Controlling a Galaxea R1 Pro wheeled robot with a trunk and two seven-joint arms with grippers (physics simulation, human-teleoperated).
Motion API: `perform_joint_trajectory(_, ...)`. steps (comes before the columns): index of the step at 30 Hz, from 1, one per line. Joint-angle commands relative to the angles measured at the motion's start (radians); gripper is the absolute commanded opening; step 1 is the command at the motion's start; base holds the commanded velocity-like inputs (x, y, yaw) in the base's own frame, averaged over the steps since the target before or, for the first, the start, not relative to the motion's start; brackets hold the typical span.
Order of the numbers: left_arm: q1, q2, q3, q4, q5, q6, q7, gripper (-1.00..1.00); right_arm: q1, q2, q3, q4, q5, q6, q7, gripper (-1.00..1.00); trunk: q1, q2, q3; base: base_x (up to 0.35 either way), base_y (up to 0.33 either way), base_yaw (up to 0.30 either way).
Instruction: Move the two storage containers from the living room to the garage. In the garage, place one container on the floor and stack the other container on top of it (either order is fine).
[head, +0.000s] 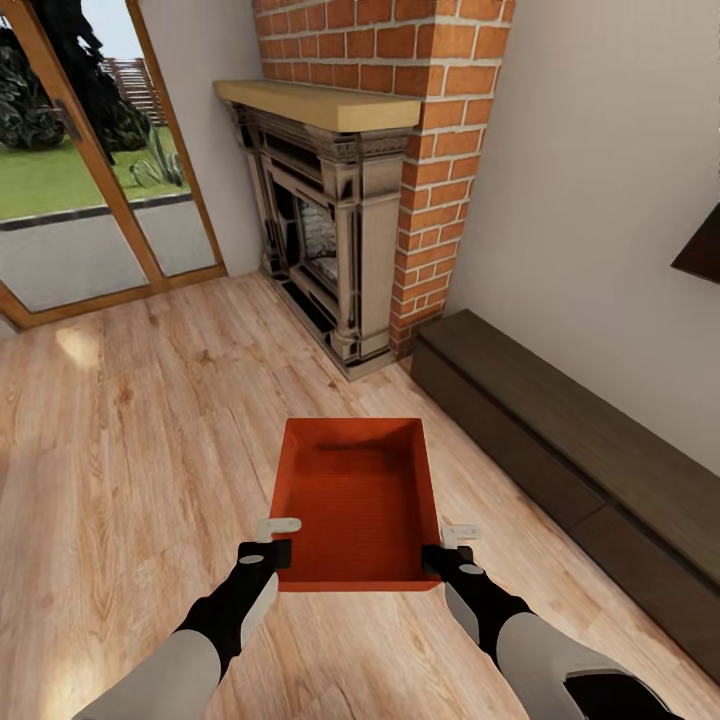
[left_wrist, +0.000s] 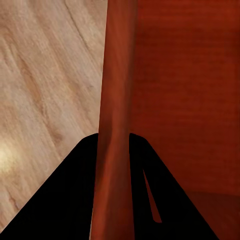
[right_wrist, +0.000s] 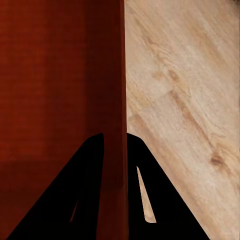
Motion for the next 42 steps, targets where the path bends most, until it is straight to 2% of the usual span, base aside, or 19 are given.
perform_joint_trajectory(1, 0.0, 0.002, -0.007, 0.001, 0.009, 0.009, 0.038, -1.0, -0.002, -0.005, -0.02, -0.003, 0.01, -0.062, -0.078, -1.0, 0.001, -0.002, 0.0, 0.0, 0.0, 0.0)
perform_joint_trajectory(42, 0.0, 0.002, -0.006, -0.002, 0.009, 0.009, 0.039, -1.0, -0.001, -0.005, -0.02, -0.003, 0.015, -0.062, -0.077, -1.0, 0.001, -0.002, 0.065, 0.0, 0.0, 0.0)
